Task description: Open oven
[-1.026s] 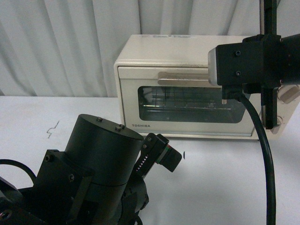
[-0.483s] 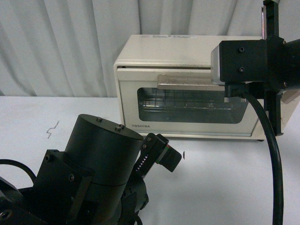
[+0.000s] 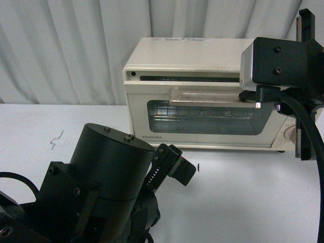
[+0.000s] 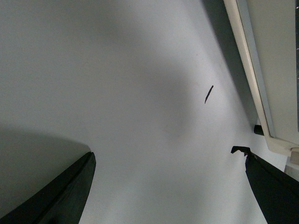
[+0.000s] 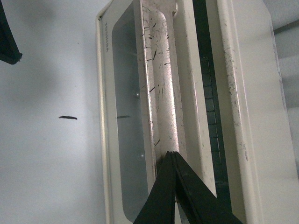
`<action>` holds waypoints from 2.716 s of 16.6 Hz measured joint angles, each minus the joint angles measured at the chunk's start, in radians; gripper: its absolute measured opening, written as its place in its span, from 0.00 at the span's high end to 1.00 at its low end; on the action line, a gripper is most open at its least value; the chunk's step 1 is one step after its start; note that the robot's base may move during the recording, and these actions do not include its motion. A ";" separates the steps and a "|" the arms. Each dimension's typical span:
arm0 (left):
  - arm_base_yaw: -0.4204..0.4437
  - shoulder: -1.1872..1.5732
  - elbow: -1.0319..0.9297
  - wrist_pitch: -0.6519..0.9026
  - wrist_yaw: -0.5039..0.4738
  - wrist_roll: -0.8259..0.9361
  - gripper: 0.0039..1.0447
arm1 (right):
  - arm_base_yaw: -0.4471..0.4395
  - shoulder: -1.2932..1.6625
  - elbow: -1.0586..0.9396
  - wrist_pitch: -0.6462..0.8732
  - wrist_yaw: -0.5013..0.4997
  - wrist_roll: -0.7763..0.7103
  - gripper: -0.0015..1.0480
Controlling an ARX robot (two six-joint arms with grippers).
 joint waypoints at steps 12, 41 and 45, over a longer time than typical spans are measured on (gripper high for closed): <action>0.000 0.000 -0.002 0.001 0.000 0.000 0.06 | 0.014 -0.168 -0.018 -0.271 -0.127 0.295 0.98; 0.001 -0.002 -0.003 0.000 -0.004 0.000 0.06 | -0.099 -0.666 -0.733 0.694 0.525 1.357 0.98; 0.001 -0.002 -0.003 0.000 -0.003 -0.001 0.06 | -0.143 -0.800 -0.818 0.634 0.485 1.361 0.98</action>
